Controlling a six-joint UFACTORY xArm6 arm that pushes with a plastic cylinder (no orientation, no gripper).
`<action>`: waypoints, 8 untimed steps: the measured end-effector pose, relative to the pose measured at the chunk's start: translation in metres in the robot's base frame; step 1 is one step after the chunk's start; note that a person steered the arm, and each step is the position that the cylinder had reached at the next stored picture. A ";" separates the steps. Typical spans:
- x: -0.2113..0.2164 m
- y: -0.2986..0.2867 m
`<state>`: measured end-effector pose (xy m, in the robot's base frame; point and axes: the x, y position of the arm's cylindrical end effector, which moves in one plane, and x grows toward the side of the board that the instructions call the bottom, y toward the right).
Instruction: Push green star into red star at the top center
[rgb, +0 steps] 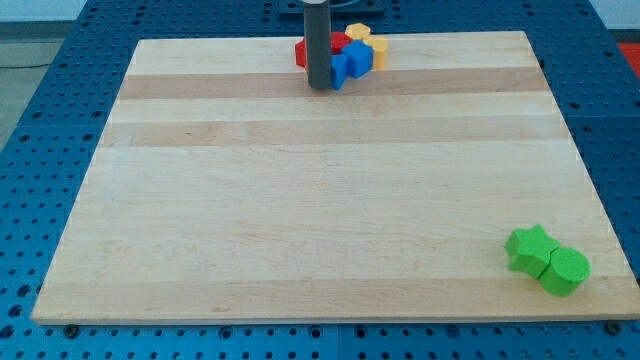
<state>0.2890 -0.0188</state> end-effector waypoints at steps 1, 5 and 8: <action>-0.005 0.000; 0.067 0.168; 0.189 0.363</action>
<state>0.4782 0.3442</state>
